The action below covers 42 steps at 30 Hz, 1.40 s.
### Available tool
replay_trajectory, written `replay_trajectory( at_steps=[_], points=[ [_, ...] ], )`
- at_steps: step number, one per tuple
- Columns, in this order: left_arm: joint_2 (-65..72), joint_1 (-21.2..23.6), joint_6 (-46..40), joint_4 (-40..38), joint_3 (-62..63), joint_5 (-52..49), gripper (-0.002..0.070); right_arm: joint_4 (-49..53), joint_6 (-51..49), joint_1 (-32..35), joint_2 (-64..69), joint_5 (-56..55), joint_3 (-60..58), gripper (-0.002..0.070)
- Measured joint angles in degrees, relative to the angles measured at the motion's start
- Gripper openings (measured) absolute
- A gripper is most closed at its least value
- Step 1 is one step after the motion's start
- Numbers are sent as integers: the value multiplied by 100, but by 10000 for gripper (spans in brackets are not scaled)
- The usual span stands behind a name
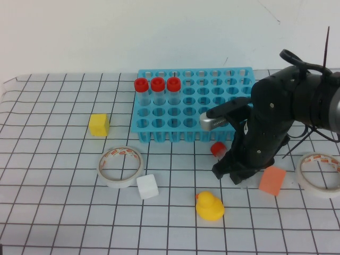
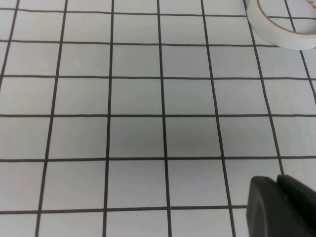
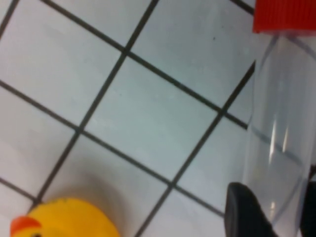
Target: Place the test tubes
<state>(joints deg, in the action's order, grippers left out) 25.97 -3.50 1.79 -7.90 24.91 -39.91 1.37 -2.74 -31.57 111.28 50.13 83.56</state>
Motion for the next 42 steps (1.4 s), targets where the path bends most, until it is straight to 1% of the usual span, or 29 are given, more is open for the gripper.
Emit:
replay_trajectory(
  at_steps=[6,12,15,18,20,22,23,26,28,30,31,34,36,38,39,40,42],
  points=[
    [0,0,0,0,0,-13,-1,-12,174,0,-249,537,0,220],
    [0,0,0,14,0,45,-1,-352,500,0,-1082,794,0,219],
    [0,0,0,21,0,388,-1,-598,692,0,-1648,611,0,218],
    [0,0,0,27,-9,1148,-1,-996,1101,0,-2251,194,0,218],
    [0,0,0,35,-13,1890,-1,-1434,1575,0,-2575,-134,0,218],
    [0,0,0,35,-13,2737,-1,-2231,2246,0,-2783,-488,0,218],
    [0,0,0,35,-13,3520,-1,-3105,3132,-74,-2903,-781,0,218],
    [0,0,0,235,-13,4659,-1,-4568,4878,-283,-2958,-1095,0,217],
    [0,0,112,558,-13,5359,-1,-5585,6062,-458,-2919,-1224,-24,217],
    [0,0,615,1109,-13,5939,-1,-6476,7038,-623,-2837,-1268,-32,217],
    [0,0,945,1421,-13,6145,-1,-6846,7532,-715,-2777,-1292,-32,217],
    [0,0,2487,2909,-13,6798,-1,-7599,8715,-948,-2578,-1373,-36,217],
    [0,0,3537,4116,-13,7232,-1,-7909,9286,-1052,-2443,-1402,-36,217],
    [0,0,4300,5134,-13,7572,-1,-8110,9588,-1113,-2295,-1402,-36,217],
    [0,0,4606,5487,-13,7670,-1,-8178,9683,-1125,-2229,-1360,-36,217],
    [0,0,4828,5674,-13,7692,-1,-8219,9742,-1134,-2163,-1322,-36,217],
    [0,0,5309,5775,-13,7632,-1,-8262,9814,-1148,-2053,-1227,-36,217]
  ],
)
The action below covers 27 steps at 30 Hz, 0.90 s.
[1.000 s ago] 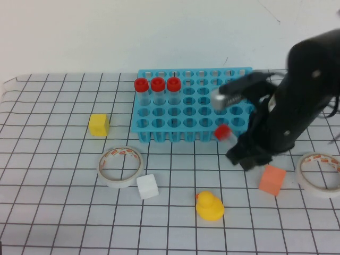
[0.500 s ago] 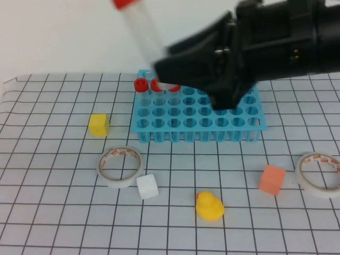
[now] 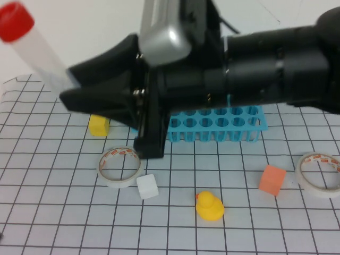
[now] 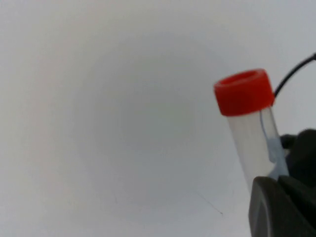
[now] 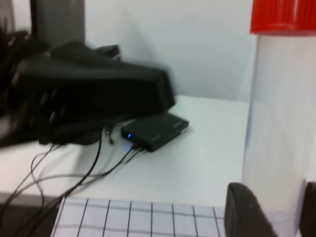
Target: Place the test tubes
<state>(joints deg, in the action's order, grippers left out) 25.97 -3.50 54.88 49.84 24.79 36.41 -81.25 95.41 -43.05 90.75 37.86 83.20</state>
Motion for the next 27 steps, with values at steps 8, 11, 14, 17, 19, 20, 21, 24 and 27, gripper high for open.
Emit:
replay_trajectory(
  at_steps=[8,11,14,17,19,20,21,24,27],
  points=[
    [0,0,993,-588,0,-406,183,-145,688,-8,276,710,-9,217],
    [0,0,1369,-304,0,-378,378,-204,740,-8,379,887,-9,217],
    [0,0,1769,191,0,-370,515,-291,754,-22,511,908,-9,217],
    [0,0,2002,578,0,-336,567,-342,768,-22,638,922,-9,217],
    [0,0,2112,677,0,-271,580,-377,768,-22,709,921,-9,216],
    [0,0,2136,691,0,-256,583,-389,768,-22,741,921,-9,216],
    [0,0,2162,694,0,-230,585,-401,768,-22,787,947,-9,216],
    [0,0,2189,705,0,-226,587,-402,768,-22,895,1034,-9,216],
    [0,0,2298,707,0,-348,588,-412,873,-22,974,1157,-9,216]
  ],
)
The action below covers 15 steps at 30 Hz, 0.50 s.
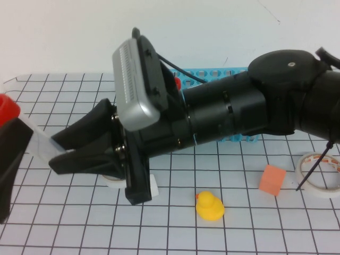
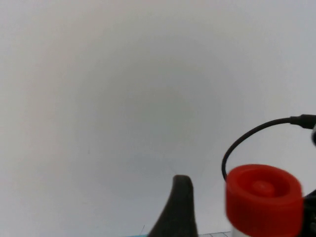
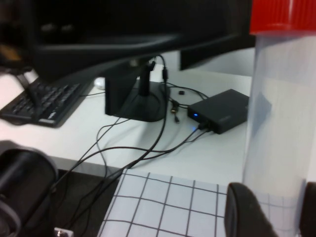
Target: Place the test tubes
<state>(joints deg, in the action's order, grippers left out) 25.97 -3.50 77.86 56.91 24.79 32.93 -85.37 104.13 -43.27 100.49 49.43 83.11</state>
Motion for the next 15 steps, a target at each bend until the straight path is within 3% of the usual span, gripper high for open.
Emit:
replay_trajectory(
  at_steps=[8,15],
  points=[
    [0,0,344,10,0,-380,566,0,290,0,35,129,0,216],
    [0,0,348,262,0,-238,318,0,324,0,35,115,0,216]
  ],
)
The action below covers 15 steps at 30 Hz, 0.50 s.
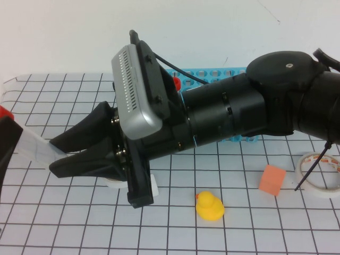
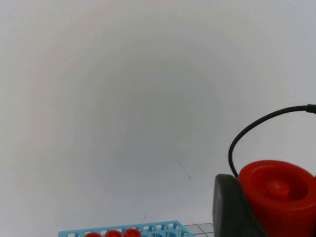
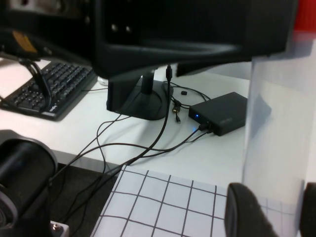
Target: Place the test tubes
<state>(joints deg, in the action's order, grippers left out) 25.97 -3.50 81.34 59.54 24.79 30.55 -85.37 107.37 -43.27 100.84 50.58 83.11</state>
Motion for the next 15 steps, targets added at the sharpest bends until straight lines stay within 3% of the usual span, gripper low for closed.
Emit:
replay_trajectory(
  at_steps=[2,15],
  points=[
    [0,0,11,99,0,104,264,11,21,0,0,0,0,216],
    [0,0,29,265,0,242,265,208,-733,23,0,57,0,214]
  ],
)
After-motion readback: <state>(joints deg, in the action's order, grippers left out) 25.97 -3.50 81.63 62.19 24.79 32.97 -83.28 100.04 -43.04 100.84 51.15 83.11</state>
